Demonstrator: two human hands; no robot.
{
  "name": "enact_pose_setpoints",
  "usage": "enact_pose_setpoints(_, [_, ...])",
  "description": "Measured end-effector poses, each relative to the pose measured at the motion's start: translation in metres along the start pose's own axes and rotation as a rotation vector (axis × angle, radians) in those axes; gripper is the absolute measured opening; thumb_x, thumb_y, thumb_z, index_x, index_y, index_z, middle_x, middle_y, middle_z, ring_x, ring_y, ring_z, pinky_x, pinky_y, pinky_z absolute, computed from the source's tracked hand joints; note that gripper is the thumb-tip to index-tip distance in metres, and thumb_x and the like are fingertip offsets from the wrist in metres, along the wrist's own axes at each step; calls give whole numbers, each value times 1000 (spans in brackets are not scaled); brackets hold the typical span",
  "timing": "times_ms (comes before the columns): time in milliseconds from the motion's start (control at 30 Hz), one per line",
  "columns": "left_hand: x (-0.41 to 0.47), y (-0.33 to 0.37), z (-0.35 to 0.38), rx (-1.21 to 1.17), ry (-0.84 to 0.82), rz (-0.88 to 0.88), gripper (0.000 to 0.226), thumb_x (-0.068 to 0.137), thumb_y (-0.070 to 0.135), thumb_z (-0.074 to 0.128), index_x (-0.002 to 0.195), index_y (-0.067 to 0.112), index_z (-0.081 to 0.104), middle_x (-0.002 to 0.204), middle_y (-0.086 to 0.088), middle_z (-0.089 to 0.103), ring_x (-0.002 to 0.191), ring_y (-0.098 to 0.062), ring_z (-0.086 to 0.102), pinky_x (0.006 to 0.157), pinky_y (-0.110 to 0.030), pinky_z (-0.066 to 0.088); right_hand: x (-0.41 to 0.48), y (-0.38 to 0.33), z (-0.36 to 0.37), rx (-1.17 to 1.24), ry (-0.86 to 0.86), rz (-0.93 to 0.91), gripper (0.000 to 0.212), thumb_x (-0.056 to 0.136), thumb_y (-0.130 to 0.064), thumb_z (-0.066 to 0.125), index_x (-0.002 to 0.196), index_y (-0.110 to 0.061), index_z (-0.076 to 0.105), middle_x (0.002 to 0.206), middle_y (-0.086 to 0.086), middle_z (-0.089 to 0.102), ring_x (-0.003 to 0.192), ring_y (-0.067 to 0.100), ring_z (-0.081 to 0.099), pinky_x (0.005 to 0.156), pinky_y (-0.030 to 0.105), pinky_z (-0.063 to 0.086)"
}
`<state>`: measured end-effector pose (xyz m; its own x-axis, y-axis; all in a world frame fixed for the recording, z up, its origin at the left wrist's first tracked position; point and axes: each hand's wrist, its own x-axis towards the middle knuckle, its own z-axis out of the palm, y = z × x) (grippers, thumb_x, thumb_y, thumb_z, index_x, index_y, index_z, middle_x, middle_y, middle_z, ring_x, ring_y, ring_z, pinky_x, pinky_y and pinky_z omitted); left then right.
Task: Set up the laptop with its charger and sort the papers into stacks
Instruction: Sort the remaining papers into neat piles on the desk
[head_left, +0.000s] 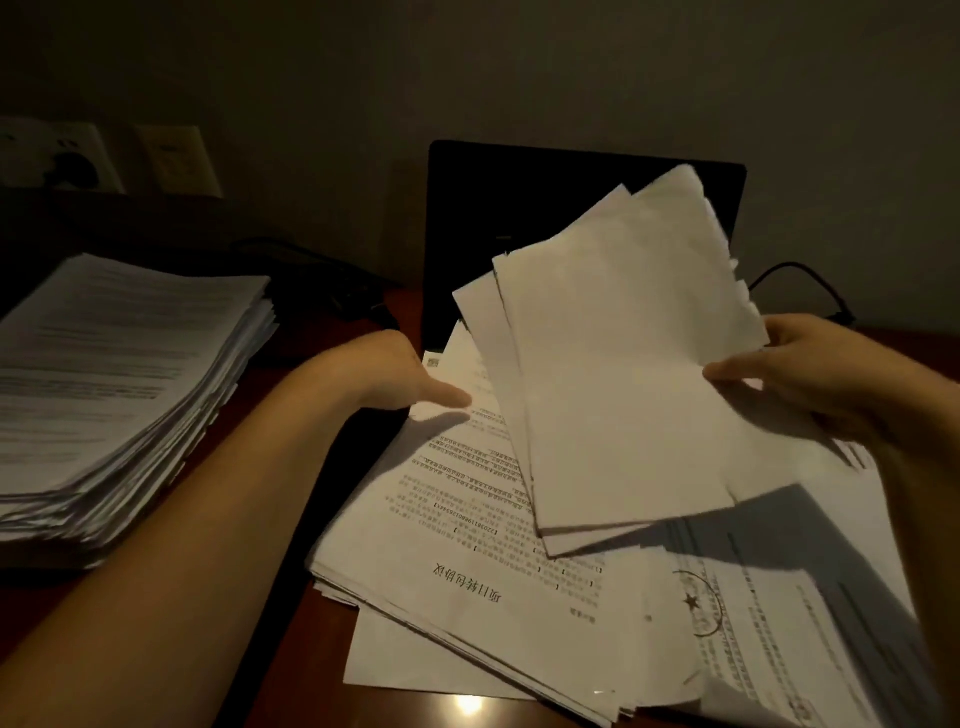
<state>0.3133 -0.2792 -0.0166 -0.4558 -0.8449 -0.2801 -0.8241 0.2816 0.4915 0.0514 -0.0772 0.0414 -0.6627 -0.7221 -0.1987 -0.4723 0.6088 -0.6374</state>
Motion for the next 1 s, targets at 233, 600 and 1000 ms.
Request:
enact_pose_setpoints(233, [0, 4, 11, -149, 34, 3, 38, 73, 37, 89, 85, 3, 75, 85, -1, 70, 81, -15, 64, 68, -30, 49, 3, -2, 14, 41, 44, -4, 47, 90, -18, 71, 132, -11, 53, 113, 6, 53, 101, 33, 52, 88, 49, 45])
enact_pose_setpoints(600, [5, -7, -12, -202, 278, 37, 34, 100, 31, 58, 73, 14, 48, 72, -7, 43, 66, -22, 42, 60, -31, 34, 9, -2, 16, 297, 250, -49, 43, 95, -19, 66, 134, -9, 53, 131, 12, 57, 109, 33, 52, 101, 53, 44])
enact_pose_setpoints(1000, [-7, -16, -14, -220, 288, 102, 32, 75, 32, 88, 87, 8, 70, 84, -1, 71, 76, -17, 70, 63, -31, 55, 8, -4, 30, 335, 287, -74, 42, 96, -14, 62, 136, -6, 52, 138, 14, 53, 123, 39, 48, 105, 55, 40])
